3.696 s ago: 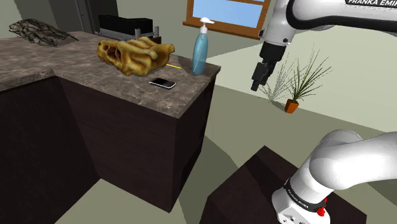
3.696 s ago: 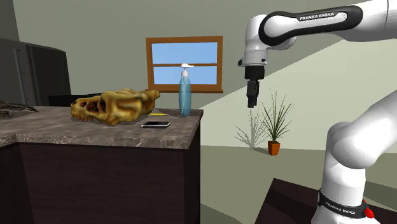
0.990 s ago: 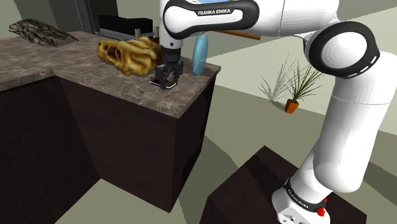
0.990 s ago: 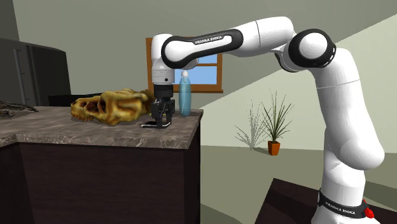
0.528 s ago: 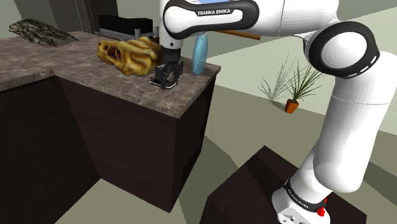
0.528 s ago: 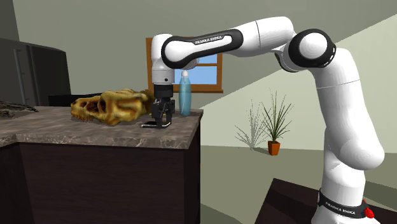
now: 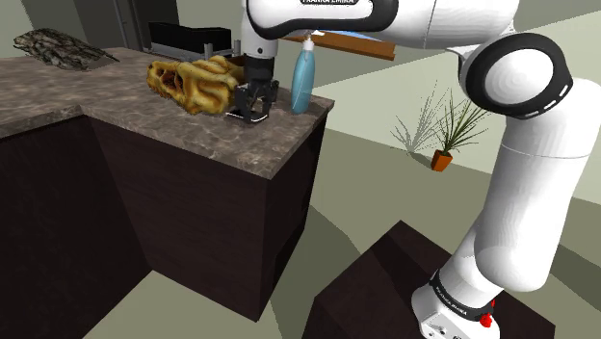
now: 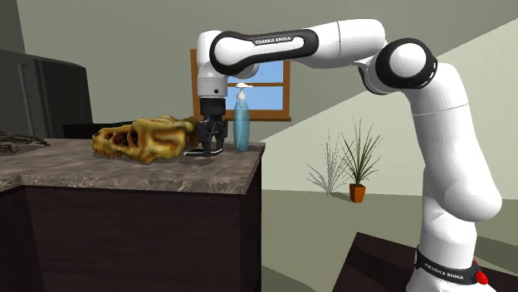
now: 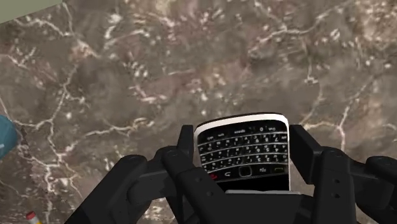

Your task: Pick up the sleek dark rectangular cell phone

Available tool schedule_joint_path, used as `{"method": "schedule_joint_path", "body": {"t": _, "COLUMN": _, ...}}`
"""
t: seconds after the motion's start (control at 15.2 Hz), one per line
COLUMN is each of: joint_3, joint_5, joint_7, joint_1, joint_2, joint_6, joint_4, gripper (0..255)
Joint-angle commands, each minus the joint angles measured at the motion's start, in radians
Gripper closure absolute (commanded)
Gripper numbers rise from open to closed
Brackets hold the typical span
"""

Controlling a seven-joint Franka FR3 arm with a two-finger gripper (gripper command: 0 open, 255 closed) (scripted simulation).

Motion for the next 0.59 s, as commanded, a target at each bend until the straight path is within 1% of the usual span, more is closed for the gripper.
{"method": "schedule_joint_path", "body": {"t": 0.0, "joint_3": 0.000, "joint_5": -0.001, "joint_7": 0.000, "joint_1": 0.001, "joint_2": 0.005, "joint_6": -0.034, "joint_4": 0.038, "gripper": 255}}
{"method": "schedule_joint_path", "body": {"t": 0.4, "joint_3": 0.002, "joint_5": -0.006, "joint_7": 0.001, "joint_1": 0.009, "joint_2": 0.028, "joint_6": -0.126, "joint_4": 0.152, "gripper": 255}}
{"method": "schedule_joint_path", "body": {"t": 0.53, "joint_3": 0.002, "joint_5": -0.006, "joint_7": 0.001, "joint_1": 0.009, "joint_2": 0.028, "joint_6": -0.128, "joint_4": 0.155, "gripper": 255}}
